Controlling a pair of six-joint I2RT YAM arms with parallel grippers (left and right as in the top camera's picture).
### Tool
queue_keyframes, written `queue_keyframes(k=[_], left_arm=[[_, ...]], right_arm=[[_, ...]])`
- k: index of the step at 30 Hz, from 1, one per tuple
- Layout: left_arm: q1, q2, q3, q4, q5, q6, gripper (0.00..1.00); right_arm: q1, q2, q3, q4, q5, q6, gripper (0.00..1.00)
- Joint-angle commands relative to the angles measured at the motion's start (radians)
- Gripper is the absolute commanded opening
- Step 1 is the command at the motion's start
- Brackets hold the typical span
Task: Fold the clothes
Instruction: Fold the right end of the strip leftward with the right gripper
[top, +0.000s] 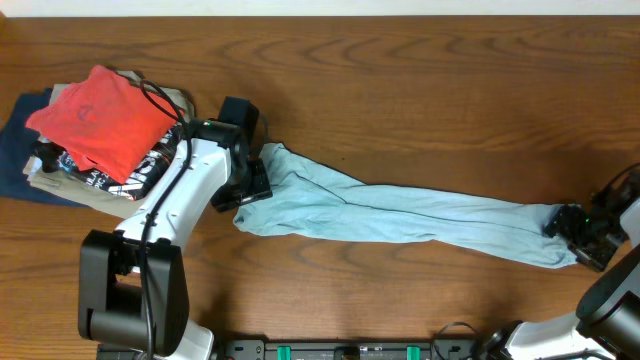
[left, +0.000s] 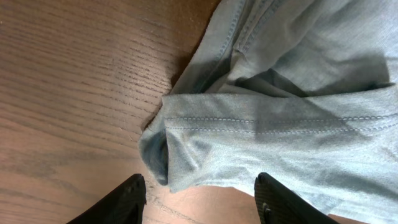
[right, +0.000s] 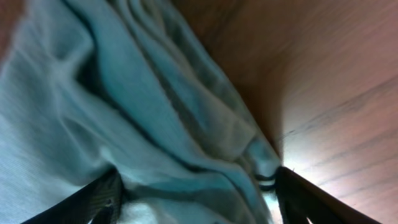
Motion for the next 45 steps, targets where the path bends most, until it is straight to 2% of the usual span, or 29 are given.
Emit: queue_keyframes(k=[1, 2, 4, 5, 6, 13, 19, 28, 31, 45], left_arm=[[0.003, -0.003, -0.004, -0.004, -0.019, -0.002, 0.58], [0.003, -0.003, -0.004, -0.004, -0.019, -0.002, 0.58], [0.003, -0.003, -0.004, -0.004, -0.019, -0.002, 0.58], [0.003, -0.003, -0.004, -0.004, -0.019, -0.002, 0.59], [0.003, -0.003, -0.004, -0.004, -0.019, -0.002, 0.59], [0.004, -0.003, -0.003, -0.003, -0.019, -0.002, 0.58], [0.004, -0.003, -0.003, 0.008, -0.019, -0.002, 0.59], [0.004, -0.003, -0.003, 0.008, -0.019, -0.002, 0.60], [0.004, -0.003, -0.003, 0.009, -0.019, -0.002, 0.65], [0.004, -0.003, -0.003, 0.011, -0.019, -0.002, 0.66]], right_arm=[[-0.008, -0.006, -0.029, 0.023, -0.050, -0.040, 0.64], [-0.008, -0.006, -0.028, 0.028, -0.057, -0.040, 0.53], [-0.008, -0.006, -0.022, 0.045, -0.097, -0.040, 0.17], [-0.008, -0.006, -0.015, 0.047, -0.111, -0.040, 0.04], [-0.008, -0.006, -0.004, 0.043, -0.116, -0.039, 0.01], [0.001, -0.007, 0.198, -0.117, -0.116, -0.014, 0.01], [0.096, -0.008, 0.332, -0.287, -0.150, -0.011, 0.01], [0.376, -0.008, 0.334, -0.389, -0.150, 0.013, 0.01], [0.481, -0.008, 0.333, -0.408, -0.149, 0.041, 0.01], [0.832, -0.006, 0.324, -0.407, -0.149, 0.140, 0.01]])
